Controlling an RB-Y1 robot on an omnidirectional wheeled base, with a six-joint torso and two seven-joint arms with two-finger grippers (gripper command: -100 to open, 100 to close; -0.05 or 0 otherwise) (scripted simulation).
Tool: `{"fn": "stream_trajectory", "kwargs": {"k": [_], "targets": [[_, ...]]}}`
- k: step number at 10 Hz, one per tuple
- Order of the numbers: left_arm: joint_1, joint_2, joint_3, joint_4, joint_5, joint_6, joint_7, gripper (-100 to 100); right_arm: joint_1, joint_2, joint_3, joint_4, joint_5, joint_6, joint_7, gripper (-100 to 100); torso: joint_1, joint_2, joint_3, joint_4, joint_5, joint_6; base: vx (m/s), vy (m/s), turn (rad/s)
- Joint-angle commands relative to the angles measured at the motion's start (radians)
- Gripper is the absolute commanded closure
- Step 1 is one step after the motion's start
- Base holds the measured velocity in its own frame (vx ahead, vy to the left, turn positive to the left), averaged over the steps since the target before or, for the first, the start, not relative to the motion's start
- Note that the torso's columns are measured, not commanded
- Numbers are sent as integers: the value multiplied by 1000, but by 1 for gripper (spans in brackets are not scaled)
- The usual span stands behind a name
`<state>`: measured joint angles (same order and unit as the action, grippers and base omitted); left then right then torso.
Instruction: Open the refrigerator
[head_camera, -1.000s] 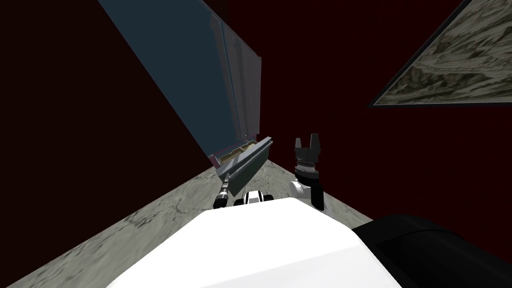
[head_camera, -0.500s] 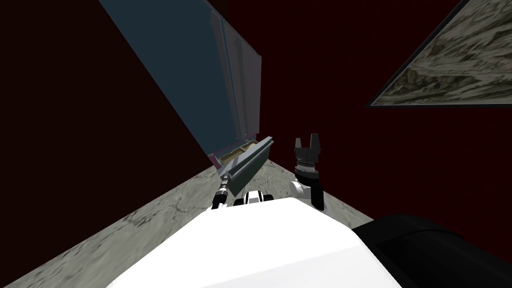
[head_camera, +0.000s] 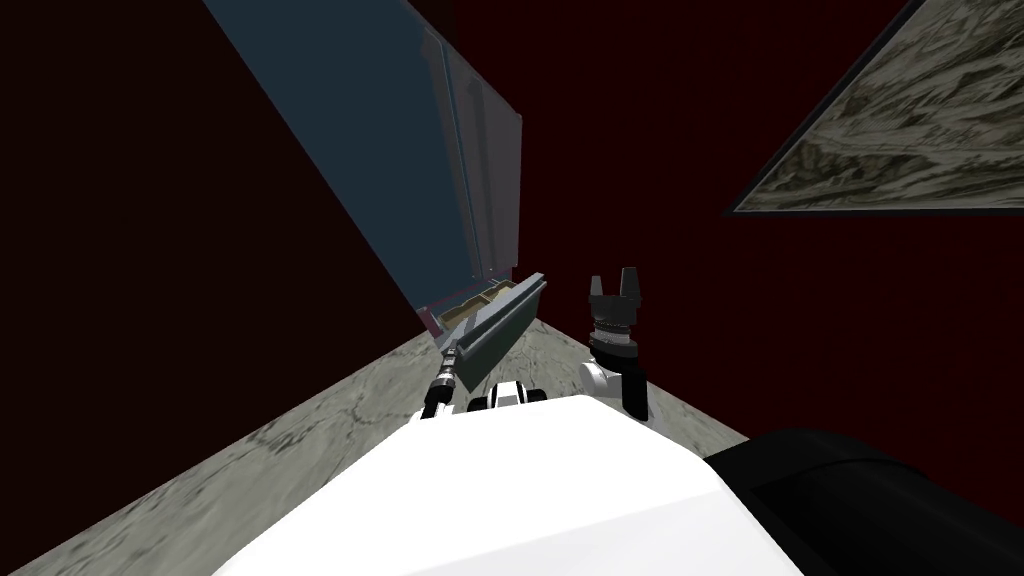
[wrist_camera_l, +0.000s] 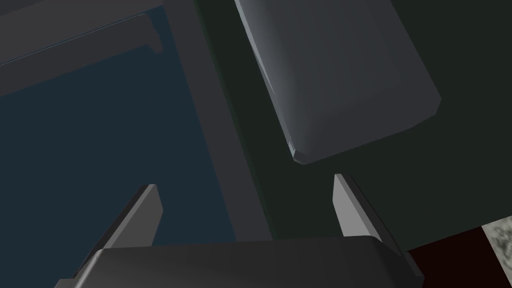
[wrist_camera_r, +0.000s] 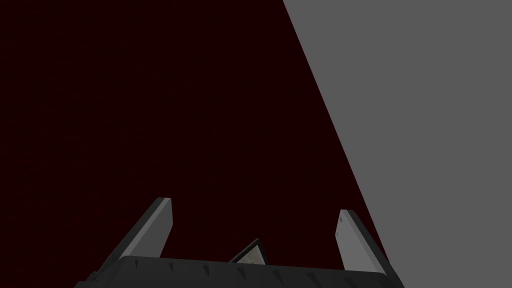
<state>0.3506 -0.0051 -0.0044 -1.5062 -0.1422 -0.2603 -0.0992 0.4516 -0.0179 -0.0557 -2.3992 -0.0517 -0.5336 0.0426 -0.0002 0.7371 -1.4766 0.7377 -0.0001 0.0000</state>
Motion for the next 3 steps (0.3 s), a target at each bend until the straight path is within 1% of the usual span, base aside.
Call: {"fn": "stream_trajectory", "kwargs": {"k": [1, 3], "targets": [[0, 0, 0, 0, 0, 0, 0, 0, 0, 0, 0, 0, 0, 0, 0, 0, 0, 1, 0, 0, 0, 0, 0, 0, 0], [0, 0, 0, 0, 0, 0, 0, 0, 0, 0, 0, 0, 0, 0, 0, 0, 0, 1, 1, 0, 0, 0, 0, 0, 0]]}}
